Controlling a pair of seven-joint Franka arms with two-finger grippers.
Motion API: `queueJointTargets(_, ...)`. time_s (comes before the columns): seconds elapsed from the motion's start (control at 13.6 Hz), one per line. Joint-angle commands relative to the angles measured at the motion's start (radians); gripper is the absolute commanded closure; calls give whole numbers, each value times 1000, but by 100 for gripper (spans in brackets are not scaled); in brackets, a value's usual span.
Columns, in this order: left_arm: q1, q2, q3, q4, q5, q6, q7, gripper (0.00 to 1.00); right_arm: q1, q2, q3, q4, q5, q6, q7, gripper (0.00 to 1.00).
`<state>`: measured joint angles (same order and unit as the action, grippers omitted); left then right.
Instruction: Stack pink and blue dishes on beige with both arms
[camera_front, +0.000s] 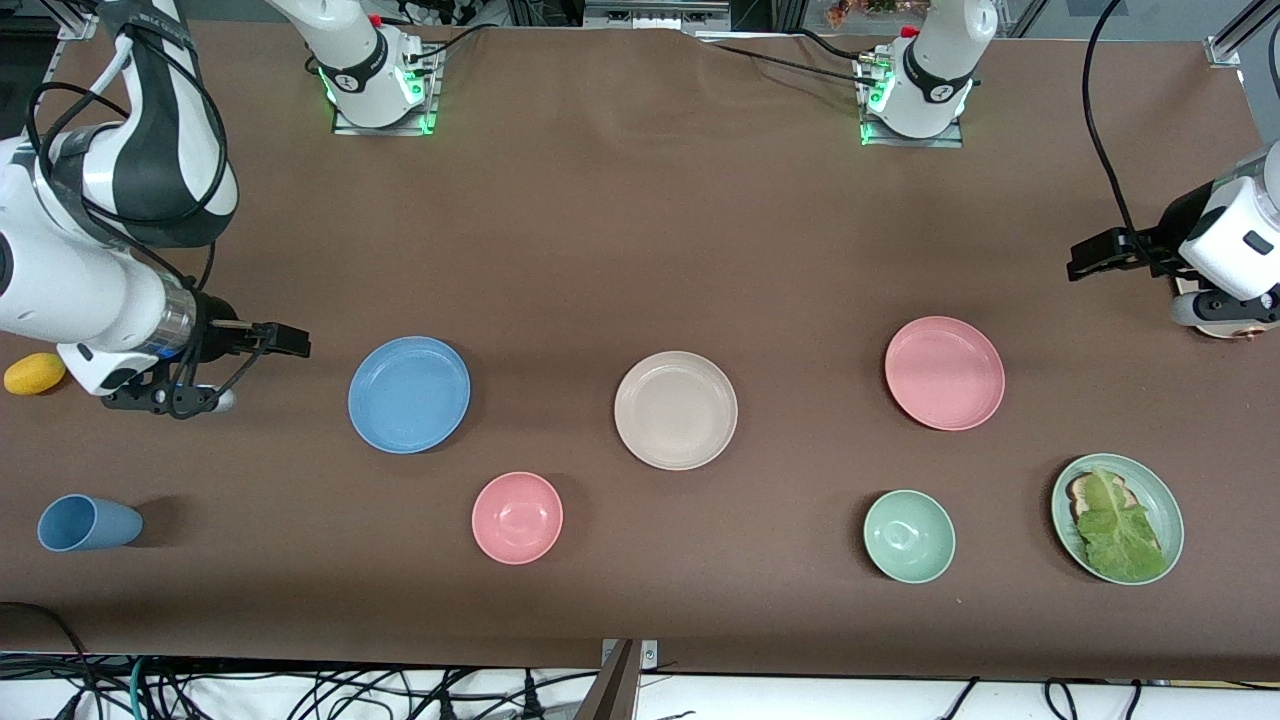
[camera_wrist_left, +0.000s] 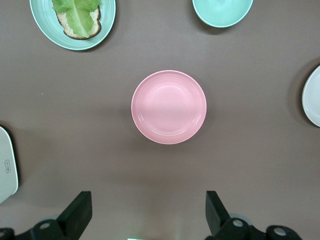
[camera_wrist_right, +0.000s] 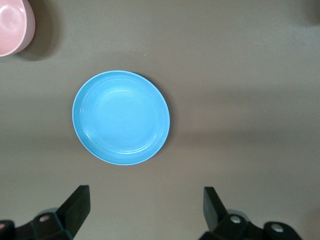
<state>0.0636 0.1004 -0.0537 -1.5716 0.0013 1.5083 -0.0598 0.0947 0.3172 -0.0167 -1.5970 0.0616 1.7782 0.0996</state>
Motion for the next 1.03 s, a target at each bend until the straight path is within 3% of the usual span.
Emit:
queueJointTargets(0.0, 2, -5, -1, -4, -17, -8, 5, 0, -4, 5, 1, 20, 1, -13, -15, 0)
queueJointTargets(0.52, 2, -5, -1, -2, -17, -10, 5, 0, -3, 5, 1, -9, 6, 3, -15, 0)
queueJointTargets(0.96, 4, -5, -1, -2, -17, -10, 5, 0, -1, -65, 3, -159, 6, 119, -14, 0)
